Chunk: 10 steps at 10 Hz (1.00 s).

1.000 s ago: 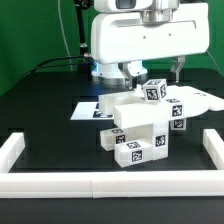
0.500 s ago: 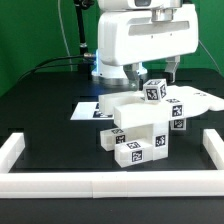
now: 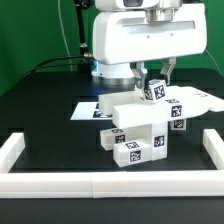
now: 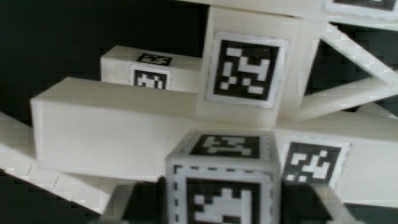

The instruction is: Assemble chair

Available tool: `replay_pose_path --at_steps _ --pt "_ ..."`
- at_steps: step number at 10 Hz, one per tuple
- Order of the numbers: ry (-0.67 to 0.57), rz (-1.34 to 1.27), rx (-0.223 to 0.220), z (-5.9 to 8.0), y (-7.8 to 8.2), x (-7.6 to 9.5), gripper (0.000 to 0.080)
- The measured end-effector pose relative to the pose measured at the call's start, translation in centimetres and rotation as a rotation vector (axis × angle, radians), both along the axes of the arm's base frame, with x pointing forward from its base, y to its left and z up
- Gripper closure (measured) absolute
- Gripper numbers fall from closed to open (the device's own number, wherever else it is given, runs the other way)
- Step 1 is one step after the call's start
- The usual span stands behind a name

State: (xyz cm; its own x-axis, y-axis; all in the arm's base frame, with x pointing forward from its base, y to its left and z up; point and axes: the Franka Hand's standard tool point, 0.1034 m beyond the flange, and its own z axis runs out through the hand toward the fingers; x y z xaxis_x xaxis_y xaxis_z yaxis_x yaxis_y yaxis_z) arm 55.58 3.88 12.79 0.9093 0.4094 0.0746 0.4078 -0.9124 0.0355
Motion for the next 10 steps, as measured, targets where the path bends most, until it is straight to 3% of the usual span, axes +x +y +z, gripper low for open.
replay_pose_path --at_steps 6,8,9,10 --pt "0.003 -0.611 0.044 0.05 1.0 -0.07 0.052" --pt "0.003 -0.599 0.044 0.05 0.98 -0.06 0.052" --pt "0.003 -0.589 0.043 0.04 0.98 -0.06 0.0354" --pt "0.003 -0.583 0.042 0.04 0.98 -0.06 0.0354"
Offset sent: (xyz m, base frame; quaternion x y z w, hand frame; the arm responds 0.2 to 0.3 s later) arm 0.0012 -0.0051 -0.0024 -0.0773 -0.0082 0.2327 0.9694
